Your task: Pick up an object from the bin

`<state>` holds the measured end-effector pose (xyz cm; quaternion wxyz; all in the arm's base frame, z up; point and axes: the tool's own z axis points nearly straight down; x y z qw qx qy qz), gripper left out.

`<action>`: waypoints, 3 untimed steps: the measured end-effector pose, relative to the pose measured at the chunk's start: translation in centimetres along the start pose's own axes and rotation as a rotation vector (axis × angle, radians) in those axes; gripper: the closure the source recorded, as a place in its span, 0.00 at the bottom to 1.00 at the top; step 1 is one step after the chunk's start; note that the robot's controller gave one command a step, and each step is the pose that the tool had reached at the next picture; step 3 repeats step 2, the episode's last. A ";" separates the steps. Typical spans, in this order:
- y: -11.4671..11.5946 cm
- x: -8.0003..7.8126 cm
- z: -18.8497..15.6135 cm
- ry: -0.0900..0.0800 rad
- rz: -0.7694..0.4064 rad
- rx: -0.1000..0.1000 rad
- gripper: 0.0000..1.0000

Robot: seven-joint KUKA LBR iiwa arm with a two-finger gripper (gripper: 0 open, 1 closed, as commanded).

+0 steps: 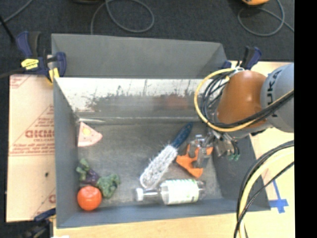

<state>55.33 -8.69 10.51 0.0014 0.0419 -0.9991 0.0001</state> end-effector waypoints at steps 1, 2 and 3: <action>-0.6 -0.3 -2.5 -0.019 0.019 0.004 1.00; 0.4 0.1 -18.5 -0.008 0.003 0.003 1.00; 0.4 0.1 -18.5 -0.008 0.003 0.003 1.00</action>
Offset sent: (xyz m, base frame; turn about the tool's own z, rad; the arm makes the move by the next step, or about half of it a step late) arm -0.0024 0.0055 0.1826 0.0001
